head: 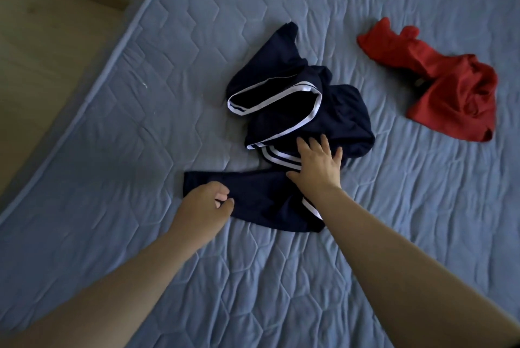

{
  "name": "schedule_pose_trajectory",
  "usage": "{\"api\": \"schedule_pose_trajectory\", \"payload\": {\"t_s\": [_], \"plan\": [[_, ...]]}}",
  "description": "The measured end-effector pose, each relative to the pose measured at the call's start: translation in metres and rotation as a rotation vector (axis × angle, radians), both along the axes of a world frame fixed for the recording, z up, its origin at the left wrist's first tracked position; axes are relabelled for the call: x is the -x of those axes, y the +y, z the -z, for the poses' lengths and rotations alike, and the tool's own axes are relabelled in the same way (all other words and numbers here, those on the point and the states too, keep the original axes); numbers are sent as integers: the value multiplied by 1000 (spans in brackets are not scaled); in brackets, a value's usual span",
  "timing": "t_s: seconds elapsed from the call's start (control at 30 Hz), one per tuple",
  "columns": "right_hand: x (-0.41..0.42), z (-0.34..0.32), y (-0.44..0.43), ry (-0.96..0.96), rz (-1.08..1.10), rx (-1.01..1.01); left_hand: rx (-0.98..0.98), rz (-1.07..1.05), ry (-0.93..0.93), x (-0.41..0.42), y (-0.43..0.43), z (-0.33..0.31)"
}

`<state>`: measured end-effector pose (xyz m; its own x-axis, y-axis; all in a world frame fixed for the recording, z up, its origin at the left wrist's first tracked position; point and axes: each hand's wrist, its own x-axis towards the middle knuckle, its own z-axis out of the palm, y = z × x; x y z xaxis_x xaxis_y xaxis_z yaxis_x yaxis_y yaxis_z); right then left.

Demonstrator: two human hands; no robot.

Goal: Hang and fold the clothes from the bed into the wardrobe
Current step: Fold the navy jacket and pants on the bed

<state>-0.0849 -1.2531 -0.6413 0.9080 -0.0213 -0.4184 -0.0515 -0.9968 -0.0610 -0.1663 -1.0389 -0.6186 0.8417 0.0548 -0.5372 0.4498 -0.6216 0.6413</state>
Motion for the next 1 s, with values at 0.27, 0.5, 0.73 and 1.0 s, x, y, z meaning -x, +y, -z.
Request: {"api": "schedule_pose_trajectory", "payload": {"t_s": [0.27,0.5,0.73,1.0], "plan": [[3,16,-16,-66,-18,-81,8,11,-23,-8,-6,16],[70,-4,-60,-14,19,-179,8,91,-35,-15,-39,0],[148,-15,-119,80,119,-209,3,250,-22,4,-102,-11],[210,-28,-200,166,194,-131,41,372,-82,36,-162,-13]]}}
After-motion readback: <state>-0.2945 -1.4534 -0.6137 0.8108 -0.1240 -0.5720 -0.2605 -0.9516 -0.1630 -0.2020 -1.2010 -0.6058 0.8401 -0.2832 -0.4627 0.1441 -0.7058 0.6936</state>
